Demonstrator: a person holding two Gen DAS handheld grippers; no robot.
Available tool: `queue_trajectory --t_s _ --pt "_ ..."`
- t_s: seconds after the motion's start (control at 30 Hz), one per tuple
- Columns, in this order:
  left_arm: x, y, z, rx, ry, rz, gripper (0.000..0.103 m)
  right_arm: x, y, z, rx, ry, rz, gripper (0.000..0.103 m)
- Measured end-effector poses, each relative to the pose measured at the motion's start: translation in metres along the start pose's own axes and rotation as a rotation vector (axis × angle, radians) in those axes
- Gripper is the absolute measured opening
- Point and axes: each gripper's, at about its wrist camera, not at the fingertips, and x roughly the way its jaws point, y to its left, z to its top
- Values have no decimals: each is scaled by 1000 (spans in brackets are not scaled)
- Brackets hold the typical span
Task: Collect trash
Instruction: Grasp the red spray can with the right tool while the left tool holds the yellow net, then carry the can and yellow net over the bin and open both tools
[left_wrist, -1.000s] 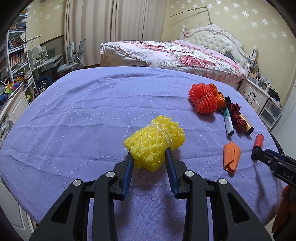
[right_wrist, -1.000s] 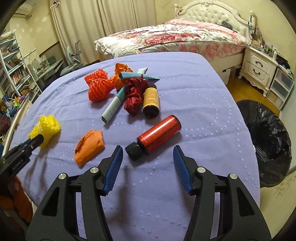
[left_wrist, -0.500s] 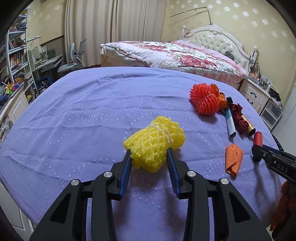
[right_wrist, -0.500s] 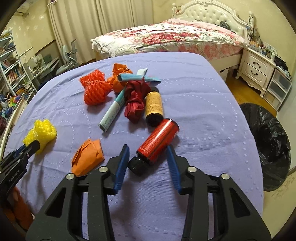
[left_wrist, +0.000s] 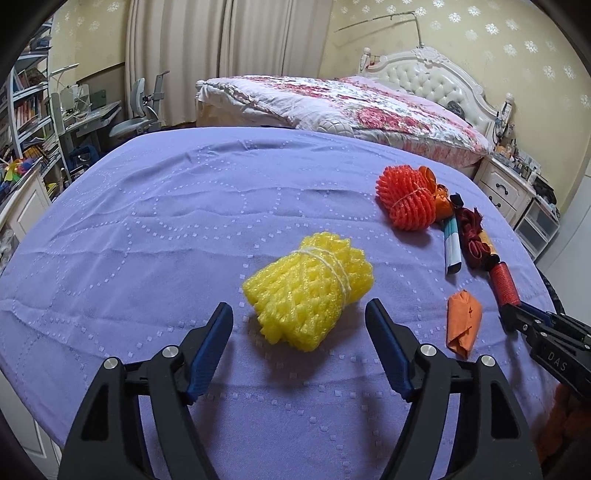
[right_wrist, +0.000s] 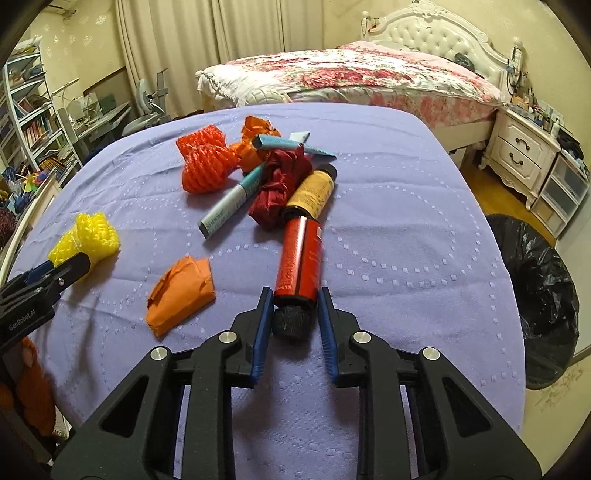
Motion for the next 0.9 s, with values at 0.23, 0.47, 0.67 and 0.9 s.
queue_trajectory --t_s 0.23,0.47,0.67,0.9 --pt "7 -7 2 31 25 -20 50 1 -4 3 13 -10 16 24" --pt "7 -15 0 69 18 -8 36 3 0 6 -3 -21 29 23" --pt "-2 -21 -1 80 -18 -10 35 -3 1 4 -14 -39 28 23" --pt "-21 -42 1 84 -61 -52 35 -19 -16 -2 19 -66 6 23"
